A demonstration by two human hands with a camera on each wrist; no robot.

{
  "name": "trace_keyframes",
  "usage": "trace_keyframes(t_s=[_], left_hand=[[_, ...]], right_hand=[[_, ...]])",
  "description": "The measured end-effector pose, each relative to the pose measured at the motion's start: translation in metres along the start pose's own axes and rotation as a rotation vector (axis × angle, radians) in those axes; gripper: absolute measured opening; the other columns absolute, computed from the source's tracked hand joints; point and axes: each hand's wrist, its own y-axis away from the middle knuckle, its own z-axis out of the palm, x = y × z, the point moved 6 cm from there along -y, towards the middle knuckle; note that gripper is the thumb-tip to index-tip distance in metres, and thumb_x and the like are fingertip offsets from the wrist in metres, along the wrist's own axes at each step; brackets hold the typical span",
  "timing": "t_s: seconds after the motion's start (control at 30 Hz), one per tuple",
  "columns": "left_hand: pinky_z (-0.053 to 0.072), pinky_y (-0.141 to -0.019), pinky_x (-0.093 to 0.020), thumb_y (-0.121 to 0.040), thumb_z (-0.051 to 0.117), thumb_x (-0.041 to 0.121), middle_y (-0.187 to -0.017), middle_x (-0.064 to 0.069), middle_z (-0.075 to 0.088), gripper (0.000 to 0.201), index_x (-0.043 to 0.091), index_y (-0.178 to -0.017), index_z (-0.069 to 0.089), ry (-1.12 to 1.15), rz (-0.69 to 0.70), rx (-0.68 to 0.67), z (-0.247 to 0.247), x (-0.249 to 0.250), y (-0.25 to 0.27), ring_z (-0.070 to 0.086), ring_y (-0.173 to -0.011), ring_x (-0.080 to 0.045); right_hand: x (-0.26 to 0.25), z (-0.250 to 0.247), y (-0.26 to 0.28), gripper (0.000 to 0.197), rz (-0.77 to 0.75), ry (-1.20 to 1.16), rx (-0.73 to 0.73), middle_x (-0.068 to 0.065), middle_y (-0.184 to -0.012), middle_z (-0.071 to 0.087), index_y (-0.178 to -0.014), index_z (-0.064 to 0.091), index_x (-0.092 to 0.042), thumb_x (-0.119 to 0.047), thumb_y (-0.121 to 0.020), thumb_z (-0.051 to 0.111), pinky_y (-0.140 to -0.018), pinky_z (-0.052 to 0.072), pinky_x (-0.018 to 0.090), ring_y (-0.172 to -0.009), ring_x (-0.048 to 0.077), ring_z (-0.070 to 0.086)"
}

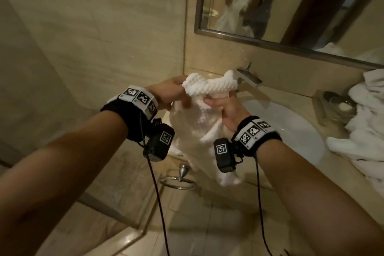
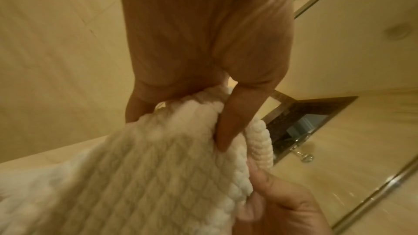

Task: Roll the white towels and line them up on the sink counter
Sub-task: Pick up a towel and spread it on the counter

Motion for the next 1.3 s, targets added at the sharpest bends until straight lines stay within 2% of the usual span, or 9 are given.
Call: trace_keyframes(t_s=[0.2,0.3,0.5,0.67,0.77,0.9,1.0,1.13,1.3], left_hand=[[0.051,-0.091,-0.050,-0.077,0.072,0.029,-0.112,-0.006,0.070,0.043,0.022,-0.118,0.062,0.054,0.023,-0.111,0.001,0.023,0.046,0.066,-0.104,-0.027],[0.056,-0.081,-0.041,-0.085,0.053,0.058,-0.101,-0.004,0.073,0.052,0.017,-0.116,0.065,0.039,-0.041,-0.201,-0.001,0.022,0.070,0.071,-0.089,-0.022],[0.054,-0.082,-0.043,-0.089,0.060,0.022,-0.102,-0.014,0.068,0.028,0.007,-0.112,0.063,-0.079,0.049,-0.349,0.010,0.019,0.111,0.065,-0.087,-0.028],[0.060,-0.069,-0.032,-0.085,0.068,0.025,-0.097,-0.008,0.072,0.029,0.008,-0.108,0.068,-0.072,0.178,-0.349,0.011,0.035,0.129,0.070,-0.076,-0.016],[0.054,-0.065,-0.025,-0.074,0.079,0.028,-0.084,0.001,0.073,0.021,0.013,-0.083,0.068,-0.143,0.257,-0.174,0.004,0.042,0.130,0.068,-0.079,-0.013],[0.052,-0.087,-0.032,-0.044,0.093,0.039,-0.103,0.002,0.064,0.082,0.014,-0.110,0.051,-0.181,0.295,-0.005,-0.002,0.039,0.125,0.062,-0.098,-0.015],[0.050,-0.097,-0.040,-0.050,0.092,0.033,-0.120,0.000,0.062,0.102,0.018,-0.135,0.037,-0.064,0.241,-0.148,0.007,0.028,0.125,0.061,-0.109,-0.019],[0.055,-0.090,-0.035,-0.069,0.082,0.036,-0.099,0.002,0.074,0.039,0.017,-0.101,0.071,-0.287,0.239,-0.240,0.012,0.017,0.127,0.070,-0.094,-0.016],[0.034,-0.049,-0.012,-0.082,0.073,0.032,-0.066,0.003,0.050,0.031,0.010,-0.069,0.056,-0.750,0.386,0.011,-0.009,0.012,0.120,0.047,-0.066,-0.012]], right_hand=[[-0.032,0.030,0.037,0.064,-0.042,0.027,-0.018,0.018,-0.111,0.069,-0.120,0.062,-0.002,-0.004,-0.057,0.076,-0.098,0.048,0.051,-0.105,0.036,0.065],[-0.037,0.045,0.058,0.053,-0.053,0.018,0.009,0.012,-0.097,0.071,-0.113,0.066,-0.008,-0.006,-0.060,0.063,-0.092,0.050,0.044,-0.096,0.031,0.065],[-0.024,0.070,0.103,0.030,-0.049,-0.098,-0.098,0.013,-0.094,0.070,-0.108,0.064,-0.003,-0.009,-0.080,0.056,-0.078,0.057,0.035,-0.086,0.024,0.068],[-0.033,0.072,0.130,0.058,-0.078,-0.204,-0.102,0.027,-0.132,0.049,-0.131,0.051,-0.002,-0.026,-0.079,0.058,-0.108,0.037,0.052,-0.119,0.038,0.051],[-0.044,0.074,0.138,0.059,-0.108,-0.131,-0.067,0.029,-0.126,0.052,-0.132,0.049,0.005,-0.017,-0.078,0.057,-0.102,0.043,0.050,-0.114,0.039,0.054],[-0.049,0.077,0.147,0.044,-0.145,-0.083,-0.040,0.017,-0.101,0.068,-0.121,0.058,-0.001,-0.018,-0.081,0.051,-0.080,0.057,0.037,-0.090,0.028,0.067],[-0.047,0.081,0.148,0.048,-0.154,-0.068,-0.044,0.017,-0.096,0.068,-0.123,0.056,-0.001,-0.015,-0.078,0.054,-0.077,0.056,0.039,-0.087,0.030,0.066],[-0.045,0.080,0.146,0.042,-0.169,0.078,0.060,0.018,-0.102,0.068,-0.115,0.063,-0.004,-0.007,-0.073,0.055,-0.080,0.055,0.046,-0.093,0.033,0.066],[-0.029,0.048,0.139,0.030,-0.169,0.034,0.347,0.018,-0.107,0.069,-0.115,0.062,0.000,0.002,-0.085,0.062,-0.076,0.057,0.039,-0.090,0.032,0.069]])
